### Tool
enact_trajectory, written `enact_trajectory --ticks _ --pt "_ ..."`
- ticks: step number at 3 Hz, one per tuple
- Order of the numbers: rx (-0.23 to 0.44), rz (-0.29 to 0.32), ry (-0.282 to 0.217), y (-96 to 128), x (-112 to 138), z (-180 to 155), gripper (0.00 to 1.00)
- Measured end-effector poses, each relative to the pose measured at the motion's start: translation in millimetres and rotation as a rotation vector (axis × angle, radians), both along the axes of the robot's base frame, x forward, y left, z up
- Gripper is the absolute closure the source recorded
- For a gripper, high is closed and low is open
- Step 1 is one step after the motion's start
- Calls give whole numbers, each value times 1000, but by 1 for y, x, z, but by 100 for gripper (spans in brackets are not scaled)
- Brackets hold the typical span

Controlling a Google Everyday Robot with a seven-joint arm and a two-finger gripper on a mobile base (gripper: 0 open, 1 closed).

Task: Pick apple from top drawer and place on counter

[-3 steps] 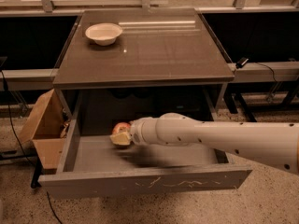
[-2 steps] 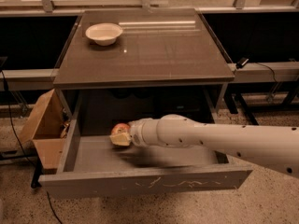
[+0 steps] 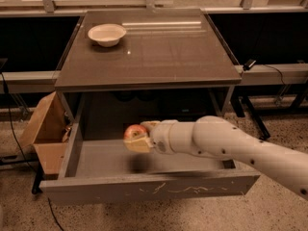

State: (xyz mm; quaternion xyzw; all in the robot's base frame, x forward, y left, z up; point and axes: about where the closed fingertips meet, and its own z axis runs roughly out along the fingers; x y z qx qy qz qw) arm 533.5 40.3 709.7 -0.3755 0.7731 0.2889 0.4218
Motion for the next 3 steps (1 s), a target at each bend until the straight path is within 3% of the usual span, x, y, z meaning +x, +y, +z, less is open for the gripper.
enact_trajectory --ticks 1,2,3 --pt "-41 -23 0 -52 -16 26 100" --pt "-45 -16 8 -52 -18 28 100" --pt "-53 -44 -13 -60 0 54 100"
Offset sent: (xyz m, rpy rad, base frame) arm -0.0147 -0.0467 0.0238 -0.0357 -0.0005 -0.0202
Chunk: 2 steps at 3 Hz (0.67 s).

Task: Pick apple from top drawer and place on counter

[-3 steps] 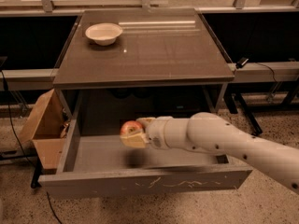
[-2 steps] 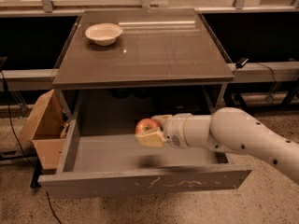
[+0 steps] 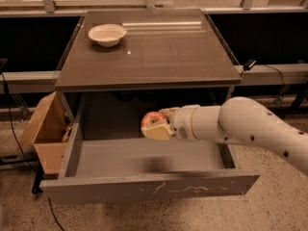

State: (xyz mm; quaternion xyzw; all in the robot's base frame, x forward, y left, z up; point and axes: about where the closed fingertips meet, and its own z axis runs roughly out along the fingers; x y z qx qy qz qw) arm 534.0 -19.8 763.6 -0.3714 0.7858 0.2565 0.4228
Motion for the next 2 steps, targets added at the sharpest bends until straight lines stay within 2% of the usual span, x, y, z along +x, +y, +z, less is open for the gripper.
enact_trajectory --ticks 1,2 --pt "8 -34 -55 -4 36 49 100" --pt "20 -53 -89 4 74 87 100"
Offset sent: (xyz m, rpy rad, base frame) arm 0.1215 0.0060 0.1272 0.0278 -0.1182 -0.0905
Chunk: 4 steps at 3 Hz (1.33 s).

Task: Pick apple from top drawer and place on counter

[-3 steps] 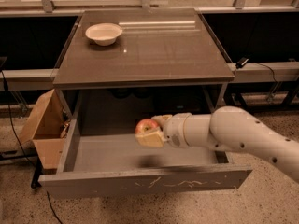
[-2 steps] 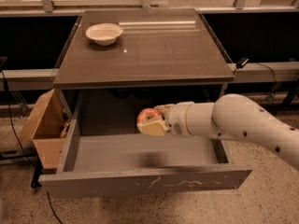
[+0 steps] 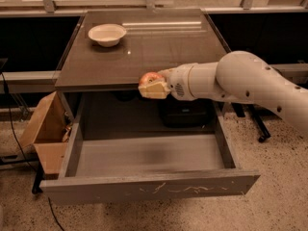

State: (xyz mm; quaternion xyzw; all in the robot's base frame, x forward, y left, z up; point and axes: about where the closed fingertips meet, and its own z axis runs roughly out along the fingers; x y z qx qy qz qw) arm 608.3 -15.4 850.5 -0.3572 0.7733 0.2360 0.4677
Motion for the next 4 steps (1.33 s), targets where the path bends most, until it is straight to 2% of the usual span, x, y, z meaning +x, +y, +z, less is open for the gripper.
enact_trajectory --ticks 1,2,3,4 --pt "-1 2 3 1 10 8 100" --pt "12 -26 1 -3 36 35 100" --pt "33 -64 10 -4 61 61 100" --pt "53 -127 47 1 94 65 100"
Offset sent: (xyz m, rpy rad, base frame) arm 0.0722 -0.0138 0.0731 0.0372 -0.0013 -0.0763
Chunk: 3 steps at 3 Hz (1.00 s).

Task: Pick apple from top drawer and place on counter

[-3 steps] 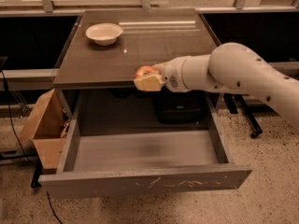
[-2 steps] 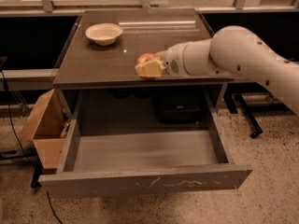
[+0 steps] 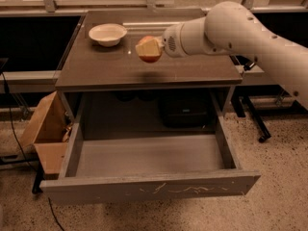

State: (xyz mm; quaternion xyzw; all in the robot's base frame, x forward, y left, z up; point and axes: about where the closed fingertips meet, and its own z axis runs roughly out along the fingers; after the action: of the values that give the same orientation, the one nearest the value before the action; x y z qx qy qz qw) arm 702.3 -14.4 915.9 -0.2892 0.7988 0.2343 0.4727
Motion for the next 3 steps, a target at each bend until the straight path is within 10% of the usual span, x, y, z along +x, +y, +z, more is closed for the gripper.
enact_trajectory --ticks 3 --pt "49 -133 100 11 74 -28 100"
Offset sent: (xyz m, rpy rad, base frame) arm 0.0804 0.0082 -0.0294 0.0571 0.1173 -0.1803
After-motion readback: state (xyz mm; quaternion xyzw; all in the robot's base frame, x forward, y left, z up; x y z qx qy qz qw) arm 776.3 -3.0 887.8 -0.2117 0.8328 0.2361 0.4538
